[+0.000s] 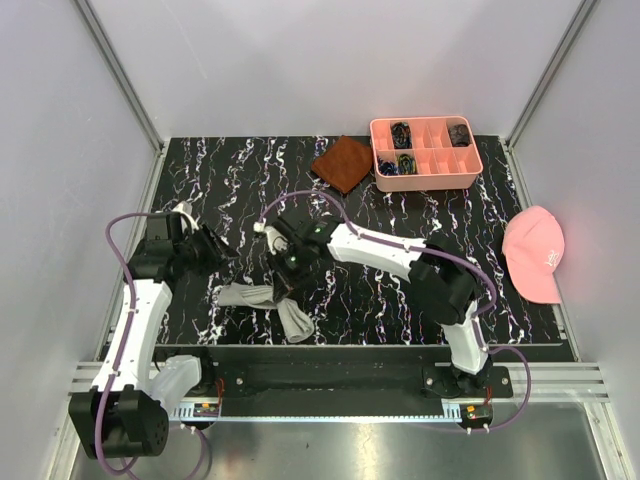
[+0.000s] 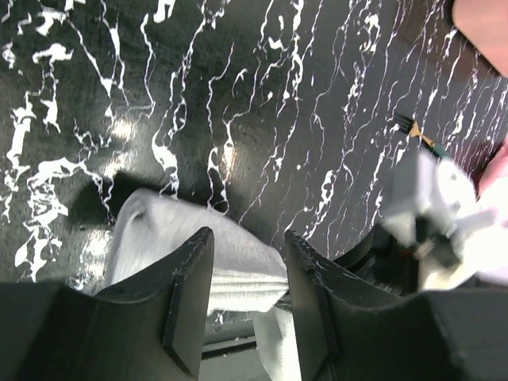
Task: Fold the napkin into a case and place the utensils inside
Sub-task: Turn over the smaller rectangle-folded napkin at the center of the board.
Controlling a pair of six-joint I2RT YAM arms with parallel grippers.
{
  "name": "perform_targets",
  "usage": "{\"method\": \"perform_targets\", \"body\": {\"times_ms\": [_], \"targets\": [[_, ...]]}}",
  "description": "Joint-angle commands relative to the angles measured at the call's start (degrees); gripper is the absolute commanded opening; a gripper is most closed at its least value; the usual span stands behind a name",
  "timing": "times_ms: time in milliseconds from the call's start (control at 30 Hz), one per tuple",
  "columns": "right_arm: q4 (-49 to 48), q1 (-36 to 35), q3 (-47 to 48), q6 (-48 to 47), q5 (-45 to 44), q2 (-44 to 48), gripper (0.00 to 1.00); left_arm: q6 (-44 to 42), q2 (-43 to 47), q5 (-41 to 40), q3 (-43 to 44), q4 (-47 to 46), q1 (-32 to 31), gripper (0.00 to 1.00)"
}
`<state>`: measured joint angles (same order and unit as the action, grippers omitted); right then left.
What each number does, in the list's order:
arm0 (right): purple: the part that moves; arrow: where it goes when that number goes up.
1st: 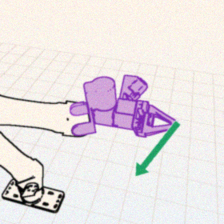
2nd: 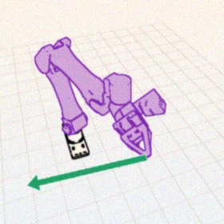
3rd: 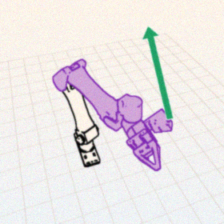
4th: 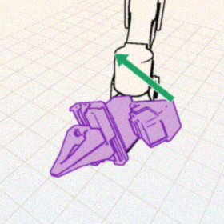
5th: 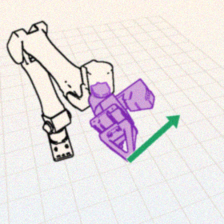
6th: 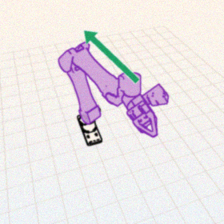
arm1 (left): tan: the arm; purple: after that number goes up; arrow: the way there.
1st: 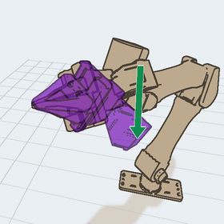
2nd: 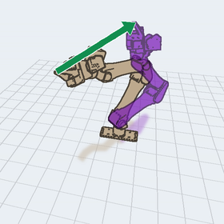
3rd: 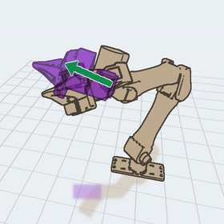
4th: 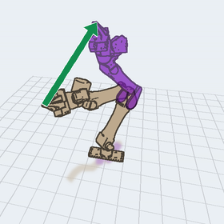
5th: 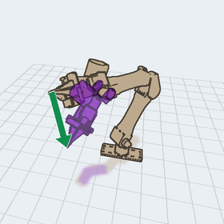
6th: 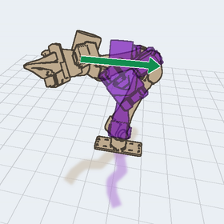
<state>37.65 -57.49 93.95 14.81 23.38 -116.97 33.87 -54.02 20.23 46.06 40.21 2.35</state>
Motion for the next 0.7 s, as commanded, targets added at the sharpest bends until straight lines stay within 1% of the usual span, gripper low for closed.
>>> {"method": "perform_targets", "body": {"times_ms": [0,33,67,133,167,233,300,333,467,533,567,600,633,667], "targets": [[-15.12,5.11,-6.03,9.60,26.08,-0.36,0.04,-1.26,1.02,1.74,3.07,0.57,0.46,0.44],[-17.93,5.81,-7.19,10.93,28.11,-0.98,0.04,-1.26,1.02,1.83,3.15,0.84,0.46,0.44],[-22.31,6.34,-7.99,12.07,32.48,-2.90,0.05,-1.26,0.93,1.83,3.33,0.84,0.38,0.44],[-27.60,8.01,-10.62,15.94,36.29,-4.40,0.06,-1.26,0.50,1.92,3.51,1.10,0.46,0.44],[-31.72,8.45,-11.41,17.08,38.56,-5.54,0.06,-1.35,0.32,1.92,3.33,1.19,0.46,0.44],[-34.47,9.77,-12.91,19.03,40.77,-6.60,0.12,-1.43,-0.29,2.62,3.24,1.28,0.46,0.45],[-36.24,11.25,-14.14,19.64,42.01,-7.22,0.14,-1.61,-1.26,3.24,3.51,1.28,0.46,0.45],[-37.11,11.79,-14.84,20.08,42.54,-7.31,0.18,-1.79,-1.52,3.33,3.51,1.28,0.46,0.45],[-45.27,14.86,-18.45,23.68,44.74,-7.84,0.20,-1.96,-3.89,3.85,3.59,1.10,0.29,0.45],[-45.65,16.53,-20.03,23.95,44.91,-8.10,0.21,-1.35,-4.34,4.20,2.98,-0.38,-0.93,0.43],[-45.73,17.15,-20.38,23.60,45.09,-8.27,0.26,-1.09,-5.04,4.12,2.72,-1.00,-1.64,0.43],[-45.56,17.67,-20.91,23.34,45.00,-8.45,0.29,-0.39,-5.65,3.77,2.19,-1.53,-1.99,0.42],[-45.04,18.72,-21.18,22.81,44.92,-8.54,0.32,0.14,-6.53,3.50,1.84,-3.19,-5.22,0.42],[-44.94,19.34,-21.53,22.29,45.18,-8.37,0.41,0.84,-8.36,3.59,1.40,-4.16,-6.47,0.42]]}}
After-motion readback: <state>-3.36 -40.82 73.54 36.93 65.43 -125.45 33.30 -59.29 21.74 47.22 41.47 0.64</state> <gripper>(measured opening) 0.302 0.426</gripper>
